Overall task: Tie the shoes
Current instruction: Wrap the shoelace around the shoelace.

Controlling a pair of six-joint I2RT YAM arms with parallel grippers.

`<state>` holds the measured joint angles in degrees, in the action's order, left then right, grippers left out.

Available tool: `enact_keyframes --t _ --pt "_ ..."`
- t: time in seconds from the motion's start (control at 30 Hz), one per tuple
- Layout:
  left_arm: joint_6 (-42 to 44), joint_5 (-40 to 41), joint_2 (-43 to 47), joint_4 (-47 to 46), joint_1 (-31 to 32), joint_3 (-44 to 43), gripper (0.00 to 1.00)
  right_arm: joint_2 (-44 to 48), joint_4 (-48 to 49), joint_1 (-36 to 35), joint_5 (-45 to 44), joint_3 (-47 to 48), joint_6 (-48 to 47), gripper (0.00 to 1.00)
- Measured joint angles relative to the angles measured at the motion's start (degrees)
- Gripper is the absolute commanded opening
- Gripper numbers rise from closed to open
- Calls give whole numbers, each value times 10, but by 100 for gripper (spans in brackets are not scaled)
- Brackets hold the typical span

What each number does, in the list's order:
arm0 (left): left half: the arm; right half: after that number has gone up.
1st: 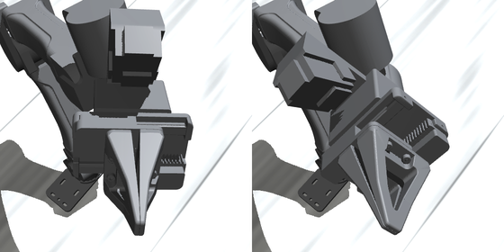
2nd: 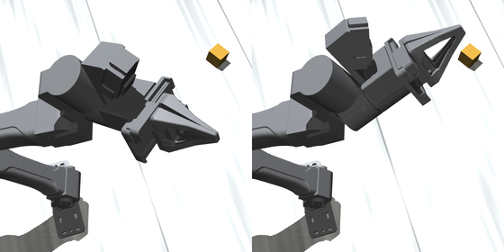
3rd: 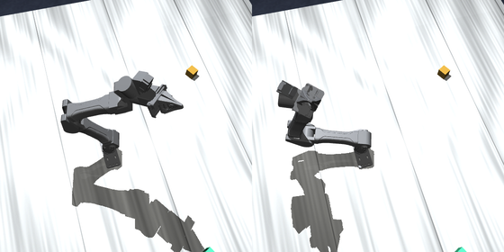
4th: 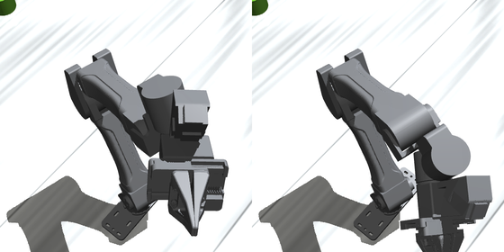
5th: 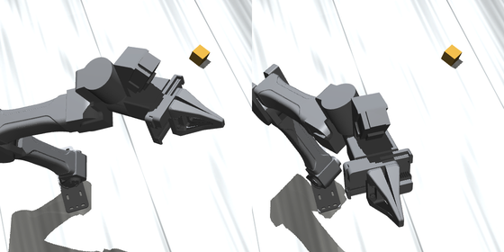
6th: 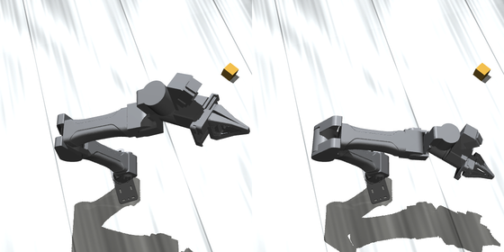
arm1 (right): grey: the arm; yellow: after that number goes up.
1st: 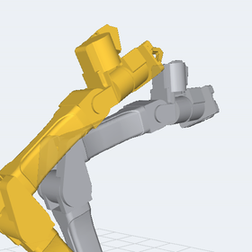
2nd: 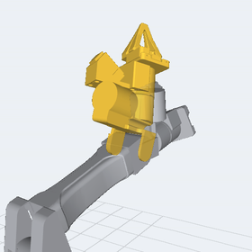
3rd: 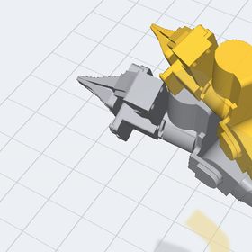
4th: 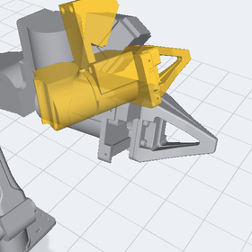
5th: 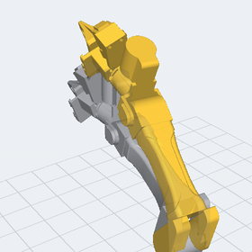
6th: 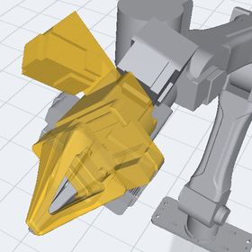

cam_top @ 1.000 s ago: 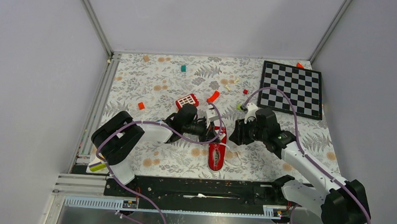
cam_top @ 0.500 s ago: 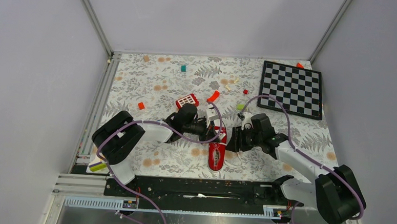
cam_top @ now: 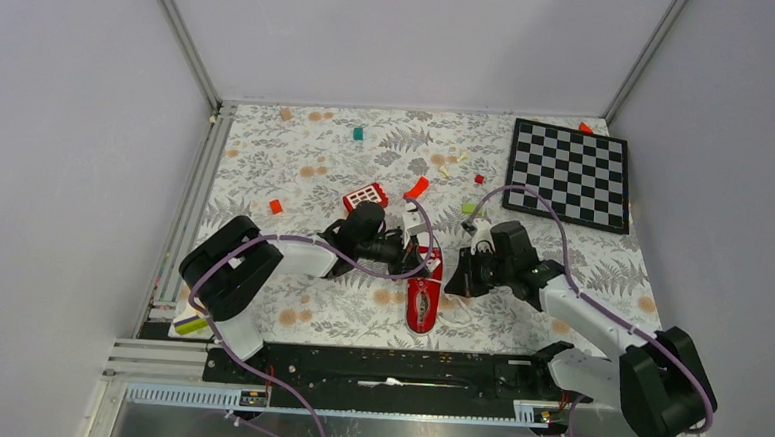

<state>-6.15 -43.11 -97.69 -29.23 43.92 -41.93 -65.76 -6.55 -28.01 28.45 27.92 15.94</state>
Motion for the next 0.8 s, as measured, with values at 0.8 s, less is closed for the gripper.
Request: enact_keyframes --t 0.8 --pt "-15 -9 -4 -7 -1 -4 0 10 -46 -13 25 112 -45 0"
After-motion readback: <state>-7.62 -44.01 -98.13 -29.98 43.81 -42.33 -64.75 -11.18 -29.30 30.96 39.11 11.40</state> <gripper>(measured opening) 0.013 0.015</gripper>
